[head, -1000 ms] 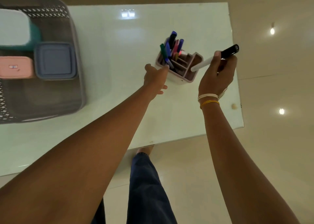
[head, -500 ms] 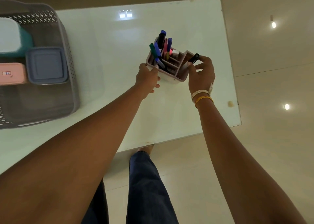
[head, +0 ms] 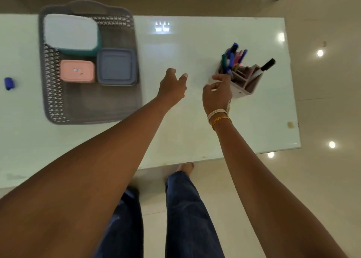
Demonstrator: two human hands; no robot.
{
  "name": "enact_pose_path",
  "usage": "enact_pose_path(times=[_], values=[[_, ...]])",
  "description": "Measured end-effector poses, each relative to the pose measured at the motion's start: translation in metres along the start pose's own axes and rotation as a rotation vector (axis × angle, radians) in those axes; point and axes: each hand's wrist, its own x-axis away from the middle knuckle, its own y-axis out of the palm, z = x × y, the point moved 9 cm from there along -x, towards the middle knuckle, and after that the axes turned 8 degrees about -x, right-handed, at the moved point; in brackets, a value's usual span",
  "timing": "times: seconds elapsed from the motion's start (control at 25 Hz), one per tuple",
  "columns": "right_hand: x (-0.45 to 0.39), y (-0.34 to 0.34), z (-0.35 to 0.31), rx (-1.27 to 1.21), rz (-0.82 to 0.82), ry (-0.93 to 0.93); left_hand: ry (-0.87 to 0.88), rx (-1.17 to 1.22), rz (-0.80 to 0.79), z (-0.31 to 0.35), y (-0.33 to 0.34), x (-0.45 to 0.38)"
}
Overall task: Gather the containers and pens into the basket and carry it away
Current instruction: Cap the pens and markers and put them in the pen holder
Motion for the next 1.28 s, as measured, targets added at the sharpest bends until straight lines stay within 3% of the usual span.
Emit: enact_pose_path(times=[0.4, 0.6, 0.72, 0.84, 1.04, 1.28], values=[[0.211, 0.277, -0.081, 0.033, -0.425, -0.127, -0.134, 0.110, 0.398, -0.206, -0.291, 0.069], [0.280, 0.387, -0.117, 0.179, -0.560, -0.399, -0.210, 0.097, 0.462, -0.304, -0.369, 0.093], [0.286, 0.449, -0.125, 0.404, -0.691, -0.433, -0.145, -0.252, 0.370, -0.332, -0.387, 0.088], [0.282, 0.501, -0.118, 0.632, -0.836, -0.425, -0.181, -0.477, 0.155, -0.362, -0.382, 0.084], [0.272, 0.532, -0.113, 0.784, -0.760, -0.496, -0.203, -0.591, -0.169, -0.404, -0.359, 0.086], [0.329, 0.557, -0.096, 0.747, -0.812, -0.426, -0.080, -0.517, -0.251, -0.410, -0.371, 0.088]])
